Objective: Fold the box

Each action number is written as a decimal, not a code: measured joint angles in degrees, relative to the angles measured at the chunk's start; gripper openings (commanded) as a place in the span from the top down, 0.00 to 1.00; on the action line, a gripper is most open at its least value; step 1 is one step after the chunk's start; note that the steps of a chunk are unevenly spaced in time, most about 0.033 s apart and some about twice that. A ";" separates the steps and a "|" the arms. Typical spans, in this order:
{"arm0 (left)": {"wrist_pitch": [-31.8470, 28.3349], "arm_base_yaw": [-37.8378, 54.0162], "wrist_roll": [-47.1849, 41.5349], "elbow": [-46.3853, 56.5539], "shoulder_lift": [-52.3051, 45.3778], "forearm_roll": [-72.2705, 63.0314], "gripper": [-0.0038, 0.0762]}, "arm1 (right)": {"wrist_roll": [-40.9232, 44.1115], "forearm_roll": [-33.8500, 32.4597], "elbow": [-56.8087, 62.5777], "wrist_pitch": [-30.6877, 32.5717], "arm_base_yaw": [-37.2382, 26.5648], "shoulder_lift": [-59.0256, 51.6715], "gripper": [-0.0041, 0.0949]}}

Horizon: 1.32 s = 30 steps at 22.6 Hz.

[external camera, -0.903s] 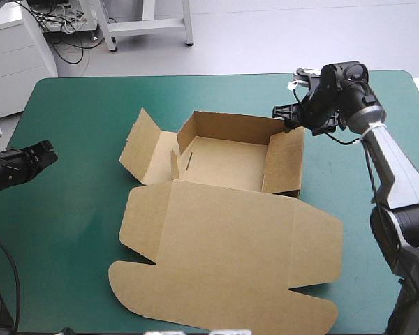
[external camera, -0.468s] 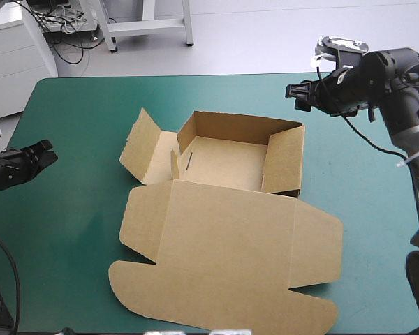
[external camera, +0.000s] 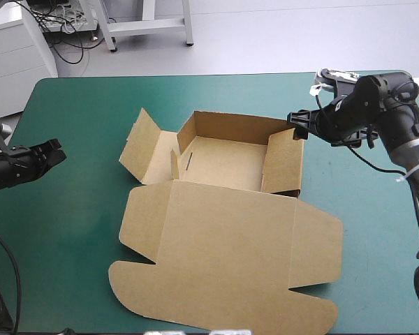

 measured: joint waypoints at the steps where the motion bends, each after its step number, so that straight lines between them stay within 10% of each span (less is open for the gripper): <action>1: -0.01 -0.07 0.00 0.00 0.00 0.00 0.99 | 0.17 0.00 0.44 0.00 0.00 0.46 0.21; 21: -2.03 -1.75 0.00 0.00 0.00 -0.05 0.99 | 0.23 2.38 2.47 -2.93 0.00 17.38 0.23; 30: -2.33 -1.75 0.00 0.00 0.00 -0.05 0.99 | 0.23 2.48 2.47 -1.68 0.00 18.83 0.98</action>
